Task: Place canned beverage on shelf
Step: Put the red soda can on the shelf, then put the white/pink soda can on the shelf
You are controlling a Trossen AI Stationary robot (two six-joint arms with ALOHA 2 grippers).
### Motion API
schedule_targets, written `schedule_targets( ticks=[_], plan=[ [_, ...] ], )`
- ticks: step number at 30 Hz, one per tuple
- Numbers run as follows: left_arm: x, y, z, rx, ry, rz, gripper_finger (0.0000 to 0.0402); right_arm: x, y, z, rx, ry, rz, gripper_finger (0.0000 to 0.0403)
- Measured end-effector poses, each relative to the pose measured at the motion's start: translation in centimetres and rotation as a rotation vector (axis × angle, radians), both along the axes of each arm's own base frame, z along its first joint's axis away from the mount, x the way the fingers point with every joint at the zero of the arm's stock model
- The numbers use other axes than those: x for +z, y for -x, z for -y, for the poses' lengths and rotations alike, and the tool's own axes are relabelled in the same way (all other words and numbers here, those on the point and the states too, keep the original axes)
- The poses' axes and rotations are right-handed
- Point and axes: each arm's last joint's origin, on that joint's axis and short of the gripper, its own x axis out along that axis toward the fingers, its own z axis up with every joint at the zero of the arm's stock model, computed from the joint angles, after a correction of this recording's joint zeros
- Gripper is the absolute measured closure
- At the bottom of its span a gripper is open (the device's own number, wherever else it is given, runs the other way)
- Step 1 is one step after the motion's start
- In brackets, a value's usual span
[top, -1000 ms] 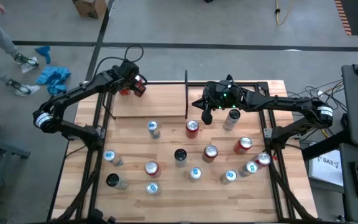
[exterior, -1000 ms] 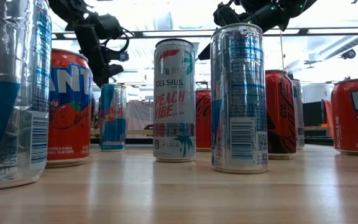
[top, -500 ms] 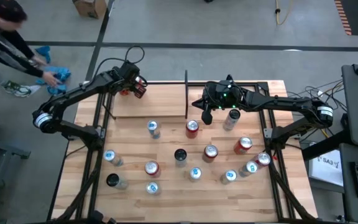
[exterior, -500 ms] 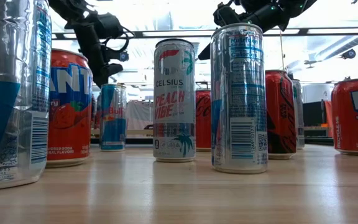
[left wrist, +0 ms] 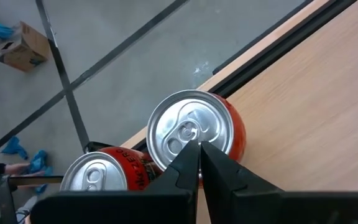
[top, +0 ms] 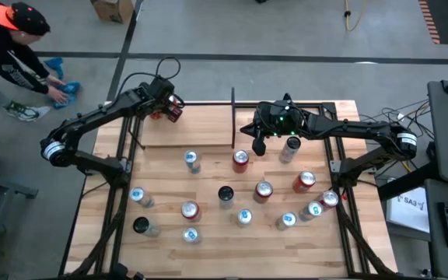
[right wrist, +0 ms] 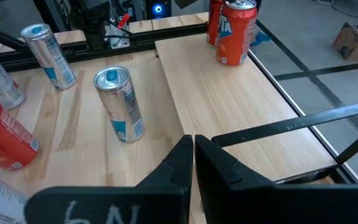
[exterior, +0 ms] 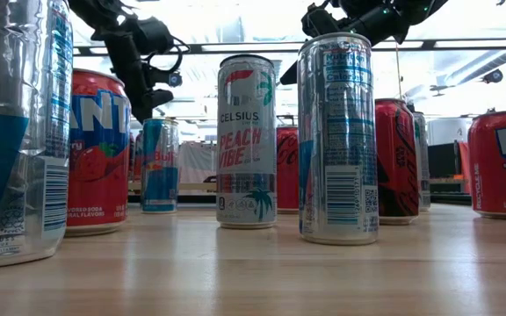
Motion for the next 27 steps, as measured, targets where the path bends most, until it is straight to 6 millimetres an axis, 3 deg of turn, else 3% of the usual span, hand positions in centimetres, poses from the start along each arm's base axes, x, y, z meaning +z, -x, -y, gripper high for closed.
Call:
schedule_targets(
  ticks=[8, 15, 22, 27],
  plan=[
    [2.0, 0.3, 2.3, -0.144, -0.025, 0.047, 0.0402, -0.1, 0.1, 0.0, 0.001, -0.005, -0.014, 0.0394],
    [3.9, -0.8, 6.7, -0.447, -0.026, 0.498, 0.0402, -0.1, 0.1, 0.0, -0.003, -0.01, -0.013, 0.0394],
    [1.6, -1.6, 13.3, -0.737, -0.131, 0.777, 0.0402, -0.1, 0.0, 0.0, -0.025, -0.058, -0.003, 0.0394],
    [-1.4, -1.2, 16.8, -0.959, -0.196, 0.807, 0.0402, -0.1, 0.0, 0.0, -0.038, -0.086, 0.007, 0.0394]
  ],
)
